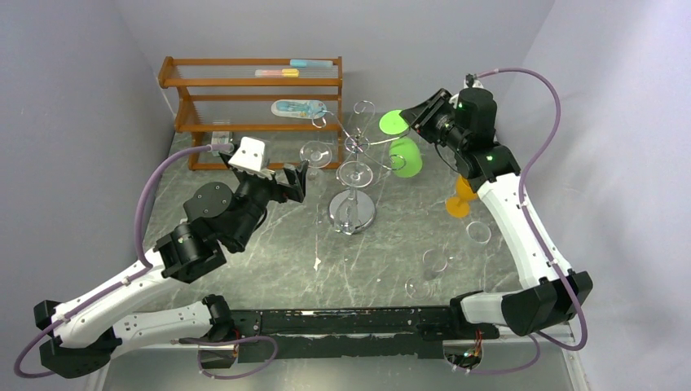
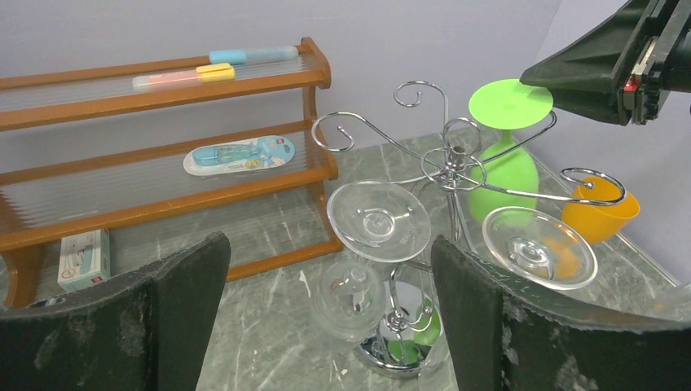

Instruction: Place the wine glass upside down on the wine glass rack

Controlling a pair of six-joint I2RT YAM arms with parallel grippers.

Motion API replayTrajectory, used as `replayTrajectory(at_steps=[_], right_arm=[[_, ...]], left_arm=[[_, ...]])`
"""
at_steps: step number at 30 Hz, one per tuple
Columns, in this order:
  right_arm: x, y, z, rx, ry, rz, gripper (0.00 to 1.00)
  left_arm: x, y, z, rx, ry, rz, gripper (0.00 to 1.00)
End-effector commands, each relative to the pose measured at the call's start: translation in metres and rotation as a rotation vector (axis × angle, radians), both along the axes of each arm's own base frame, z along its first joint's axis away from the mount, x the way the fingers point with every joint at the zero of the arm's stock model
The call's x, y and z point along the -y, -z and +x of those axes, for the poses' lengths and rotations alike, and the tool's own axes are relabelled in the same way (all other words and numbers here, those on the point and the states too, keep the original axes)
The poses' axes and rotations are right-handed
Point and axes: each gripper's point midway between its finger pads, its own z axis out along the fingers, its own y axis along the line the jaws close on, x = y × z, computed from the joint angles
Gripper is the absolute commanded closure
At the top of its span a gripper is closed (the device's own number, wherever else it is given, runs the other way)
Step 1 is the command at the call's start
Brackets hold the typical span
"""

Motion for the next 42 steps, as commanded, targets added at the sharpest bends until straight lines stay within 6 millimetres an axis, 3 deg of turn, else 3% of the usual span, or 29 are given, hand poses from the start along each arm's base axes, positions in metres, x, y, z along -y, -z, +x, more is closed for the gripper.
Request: replayTrajectory(at_steps=[1, 9, 13, 17, 24, 28, 34, 42], right_arm=[[0.009, -0.009, 0.002, 0.022, 0.018, -0.048, 0.61], [0.027, -0.018, -0.008, 0.041, 0.065, -0.13, 0.39], [0.041, -0.029, -0.018, 0.069, 0.112, -0.181, 0.35], [0.065, -0.028, -0.035, 0.053, 0.19, -0.256, 0.35], [0.137, 0.024, -0.075, -0.112, 0.458, -0.49, 0.39], [0.163, 0.063, -0.084, -0.21, 0.566, -0.598, 0.4], [0.182, 0.116, -0.061, -0.316, 0.615, -0.673, 0.36], [0.175, 0.15, -0.032, -0.35, 0.489, -0.614, 0.42]], left_arm=[[-0.001, 0.001, 0.001, -0.002, -0.014, 0.008, 0.04], [0.007, 0.006, 0.003, -0.025, 0.0, 0.012, 0.04], [0.009, 0.004, 0.0, -0.034, 0.024, -0.018, 0.03], [0.014, 0.003, -0.003, -0.043, 0.05, -0.034, 0.04], [0.019, 0.002, -0.008, -0.061, 0.09, -0.054, 0.03], [0.02, 0.0, -0.011, -0.057, 0.111, -0.078, 0.03], [0.021, 0.002, -0.013, -0.067, 0.129, -0.076, 0.03], [0.024, 0.003, -0.014, -0.061, 0.14, -0.07, 0.04]])
